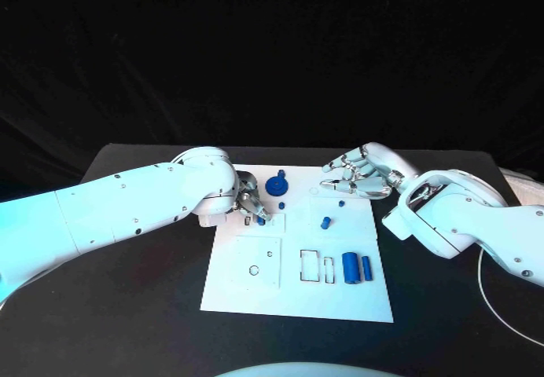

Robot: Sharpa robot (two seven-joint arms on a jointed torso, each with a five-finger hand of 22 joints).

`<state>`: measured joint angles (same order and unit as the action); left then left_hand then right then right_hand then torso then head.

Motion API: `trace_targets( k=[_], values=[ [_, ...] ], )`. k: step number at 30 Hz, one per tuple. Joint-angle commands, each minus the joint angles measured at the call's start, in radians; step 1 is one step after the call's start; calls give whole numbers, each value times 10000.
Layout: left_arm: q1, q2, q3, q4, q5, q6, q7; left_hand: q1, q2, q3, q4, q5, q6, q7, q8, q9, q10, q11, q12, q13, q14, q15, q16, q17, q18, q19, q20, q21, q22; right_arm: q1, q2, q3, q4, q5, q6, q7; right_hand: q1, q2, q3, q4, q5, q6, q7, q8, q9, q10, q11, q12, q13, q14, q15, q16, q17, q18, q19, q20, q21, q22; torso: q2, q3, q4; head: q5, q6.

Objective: Assemble the parts on the task board

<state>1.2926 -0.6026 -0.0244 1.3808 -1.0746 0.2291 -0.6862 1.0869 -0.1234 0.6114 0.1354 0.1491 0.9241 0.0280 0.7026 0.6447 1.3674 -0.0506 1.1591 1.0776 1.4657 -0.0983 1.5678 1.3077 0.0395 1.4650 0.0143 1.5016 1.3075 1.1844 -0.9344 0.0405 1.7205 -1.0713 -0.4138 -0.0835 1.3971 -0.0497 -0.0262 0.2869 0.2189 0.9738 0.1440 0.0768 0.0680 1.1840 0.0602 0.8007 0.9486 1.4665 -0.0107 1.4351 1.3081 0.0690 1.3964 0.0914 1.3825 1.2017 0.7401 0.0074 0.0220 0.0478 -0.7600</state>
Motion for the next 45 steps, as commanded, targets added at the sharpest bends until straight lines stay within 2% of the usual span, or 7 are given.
trace_targets(
  k=[1,6,12,28,33,37,45],
  values=[
    [-135,20,-110,-68,-139,623,-782,-182,-26,-43,-126,-30,253,-143,-44,-57,66,-21,62,29,1051,-71,30,2631,-134,526,-64,53,1542,-7,6,-1,18,-17,142,10,-154,2,-92,21,43,76,22,3,2,-41,-8,41,-15,557,-64,-69,588,70,-35,-33,-39,-17,-7,-4,3,3,2],
    [-135,12,-109,-113,-181,634,-787,-633,-114,-701,164,-64,379,-143,-48,-160,91,-21,97,66,1051,-72,30,2631,-145,547,-75,78,1594,-7,8,-1,14,-14,168,-11,-622,98,-397,36,426,80,28,-18,-1,-44,2,88,-30,553,-56,-100,561,72,-41,-30,-58,-35,-8,-2,0,10,15],
    [-139,-30,-97,-152,-164,562,-788,-1221,-230,-1866,667,-99,476,-142,-40,-255,81,-20,74,30,1051,-73,30,2631,-211,688,-76,243,1878,-7,12,-2,0,23,179,-25,-1616,460,-995,51,-360,83,44,-37,-1,-50,34,219,-12,546,-32,-155,508,83,-62,-5,-101,-90,-1,-11,-7,0,40],
    [-143,-267,-48,8,-299,268,-756,-1008,23,-3489,1107,-81,528,-197,14,-402,136,-66,130,77,1051,-117,30,2631,-227,726,-119,275,1955,-11,5,-7,-26,41,168,-35,-2162,770,-1612,54,-1359,89,58,-45,-1,-110,49,361,-12,539,-19,-220,449,98,-89,9,-163,-170,-8,-6,7,-33,34],
    [-136,-455,97,232,-154,-247,-706,-1009,70,-4025,1366,-156,535,-209,41,-444,163,-75,159,103,1051,-129,30,2631,-232,737,-128,284,1977,-15,10,-10,-68,44,166,-41,-2205,786,-1661,54,-1402,91,59,-44,-1,-113,50,373,-11,540,-18,-222,450,100,-92,9,-169,-178,-16,-4,4,-22,50],
    [-106,-597,274,401,-110,-522,-684,-1224,172,-4678,1556,-954,539,-211,71,-489,180,-76,177,116,1051,-129,30,2631,-226,729,-134,269,1962,-25,28,-21,-128,46,160,-67,-2205,786,-1661,54,-1402,91,59,-44,-1,-113,50,373,-11,540,-18,-222,450,100,-92,9,-169,-178,-15,5,17,12,91],
    [54,-879,547,528,-92,-226,-701,-1457,172,-5476,1556,-1023,456,-205,50,-535,82,-82,34,-34,1051,-144,30,2631,-180,637,-160,145,1780,-64,71,-37,-186,47,168,-80,-2222,788,-1680,54,-1415,91,59,-44,-1,-113,50,379,-10,539,-18,-225,446,101,-94,10,-173,-185,-12,7,-2,29,127]
  ],
)
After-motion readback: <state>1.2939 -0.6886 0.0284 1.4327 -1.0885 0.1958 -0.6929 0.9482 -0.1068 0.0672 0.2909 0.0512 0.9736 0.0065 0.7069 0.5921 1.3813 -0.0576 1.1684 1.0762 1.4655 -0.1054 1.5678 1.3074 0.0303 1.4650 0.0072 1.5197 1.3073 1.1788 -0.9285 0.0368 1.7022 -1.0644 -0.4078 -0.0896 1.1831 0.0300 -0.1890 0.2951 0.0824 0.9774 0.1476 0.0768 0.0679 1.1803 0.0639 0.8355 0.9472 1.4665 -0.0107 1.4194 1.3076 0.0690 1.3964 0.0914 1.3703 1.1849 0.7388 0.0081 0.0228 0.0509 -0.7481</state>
